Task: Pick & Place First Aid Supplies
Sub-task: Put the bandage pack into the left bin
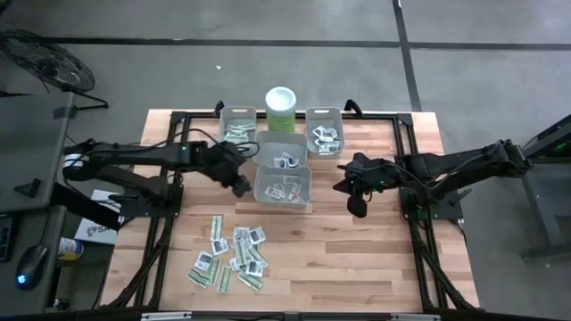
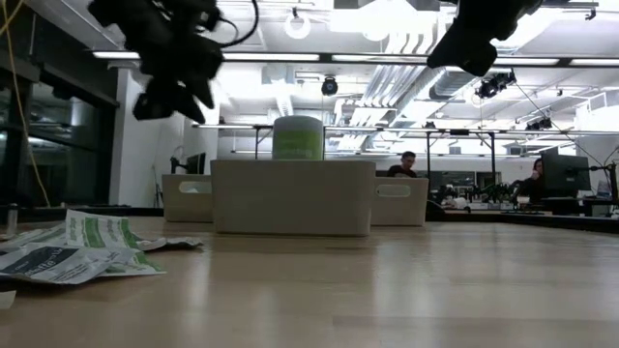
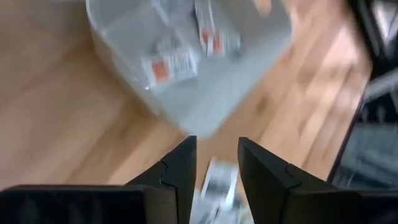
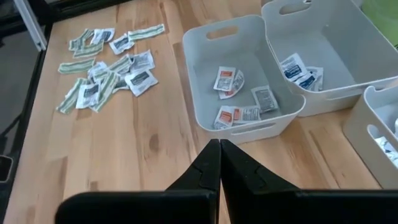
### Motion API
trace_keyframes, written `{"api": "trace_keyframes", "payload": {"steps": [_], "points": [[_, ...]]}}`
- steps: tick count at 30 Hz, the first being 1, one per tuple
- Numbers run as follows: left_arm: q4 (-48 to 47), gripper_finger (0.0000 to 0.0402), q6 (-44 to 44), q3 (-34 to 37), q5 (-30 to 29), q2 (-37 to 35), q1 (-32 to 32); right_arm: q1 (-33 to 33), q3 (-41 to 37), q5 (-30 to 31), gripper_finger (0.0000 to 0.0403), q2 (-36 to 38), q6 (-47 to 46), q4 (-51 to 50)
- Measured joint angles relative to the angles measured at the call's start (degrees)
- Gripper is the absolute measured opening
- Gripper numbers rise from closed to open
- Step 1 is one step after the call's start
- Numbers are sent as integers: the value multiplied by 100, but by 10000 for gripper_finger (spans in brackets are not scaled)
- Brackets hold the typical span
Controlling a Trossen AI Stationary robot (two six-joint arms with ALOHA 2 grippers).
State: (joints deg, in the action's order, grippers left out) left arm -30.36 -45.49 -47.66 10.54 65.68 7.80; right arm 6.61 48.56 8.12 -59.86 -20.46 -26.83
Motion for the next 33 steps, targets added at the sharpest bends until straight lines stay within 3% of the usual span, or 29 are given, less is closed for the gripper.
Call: {"api": "trace_keyframes", "payload": {"steps": [8,13,18,26,33], "points": [[-1584,117,1525,0,184,-175,-736,0,0,25,0,0,150,4],[-1715,117,2058,4,-334,-60,-1290,0,1,25,0,0,150,-1],[-1952,135,2108,9,-695,187,-1755,0,2,26,0,0,141,-17],[-2124,212,2100,78,-811,826,-2175,0,2,26,0,0,128,18],[-1824,220,2016,395,-1005,1386,-2397,0,2,26,0,0,132,47]]}}
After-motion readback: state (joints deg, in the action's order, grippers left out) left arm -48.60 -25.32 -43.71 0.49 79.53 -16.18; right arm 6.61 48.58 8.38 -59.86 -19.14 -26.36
